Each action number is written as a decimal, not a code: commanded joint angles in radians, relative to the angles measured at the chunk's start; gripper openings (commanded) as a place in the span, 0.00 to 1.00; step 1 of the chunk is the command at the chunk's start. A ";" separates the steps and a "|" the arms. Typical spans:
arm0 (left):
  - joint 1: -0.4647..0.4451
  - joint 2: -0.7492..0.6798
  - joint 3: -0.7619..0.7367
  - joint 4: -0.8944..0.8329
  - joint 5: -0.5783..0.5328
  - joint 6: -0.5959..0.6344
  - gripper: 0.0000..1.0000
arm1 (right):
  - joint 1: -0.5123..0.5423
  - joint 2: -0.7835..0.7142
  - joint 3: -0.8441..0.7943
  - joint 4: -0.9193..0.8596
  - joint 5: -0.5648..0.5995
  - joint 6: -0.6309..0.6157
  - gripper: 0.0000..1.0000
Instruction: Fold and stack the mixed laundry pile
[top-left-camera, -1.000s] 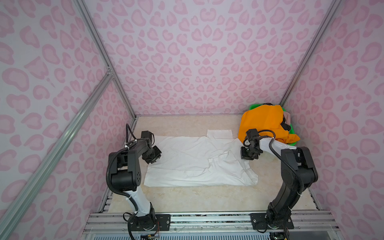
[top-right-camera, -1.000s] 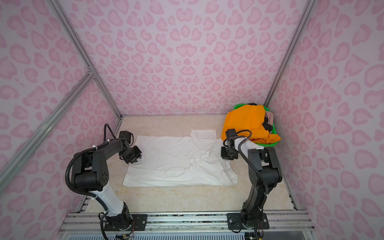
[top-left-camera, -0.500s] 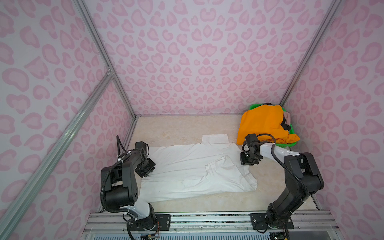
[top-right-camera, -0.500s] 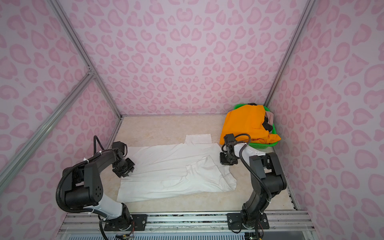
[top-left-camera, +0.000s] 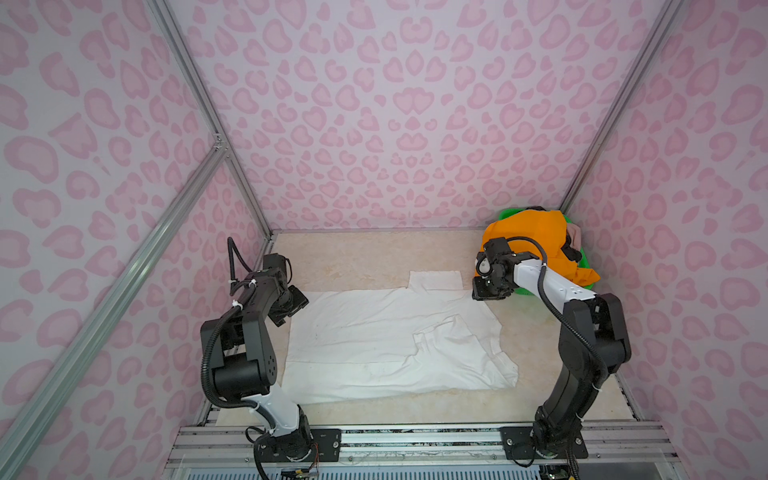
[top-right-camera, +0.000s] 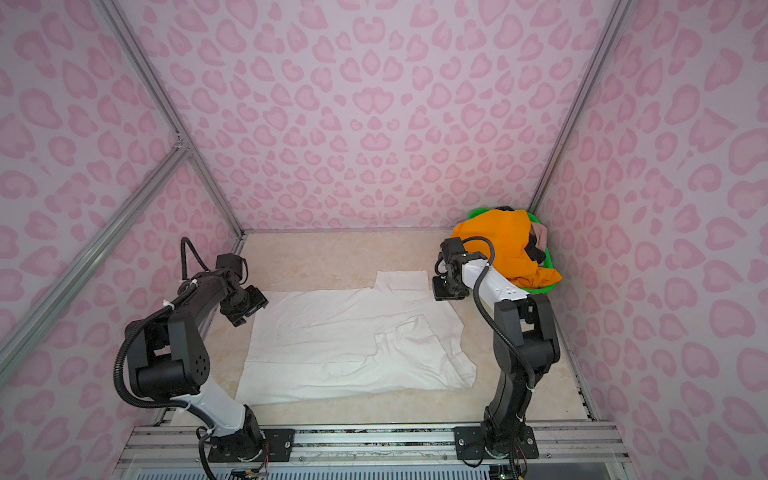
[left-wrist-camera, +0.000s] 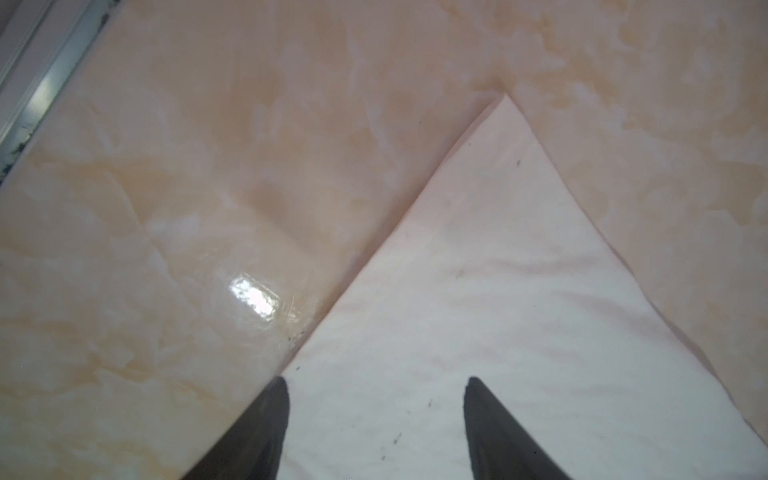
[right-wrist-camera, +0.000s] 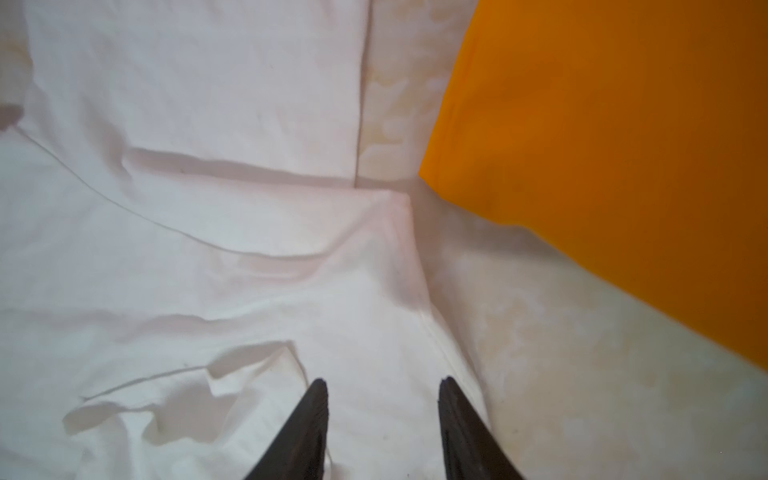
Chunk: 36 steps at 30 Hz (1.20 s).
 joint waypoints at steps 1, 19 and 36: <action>0.018 0.086 0.084 0.003 -0.012 0.049 0.69 | 0.001 0.111 0.141 -0.001 -0.046 -0.048 0.45; 0.063 0.324 0.327 0.021 0.181 0.172 0.55 | 0.006 0.487 0.558 -0.108 -0.107 -0.059 0.47; 0.062 0.383 0.329 0.012 0.182 0.226 0.52 | 0.001 0.551 0.624 -0.156 -0.042 -0.032 0.47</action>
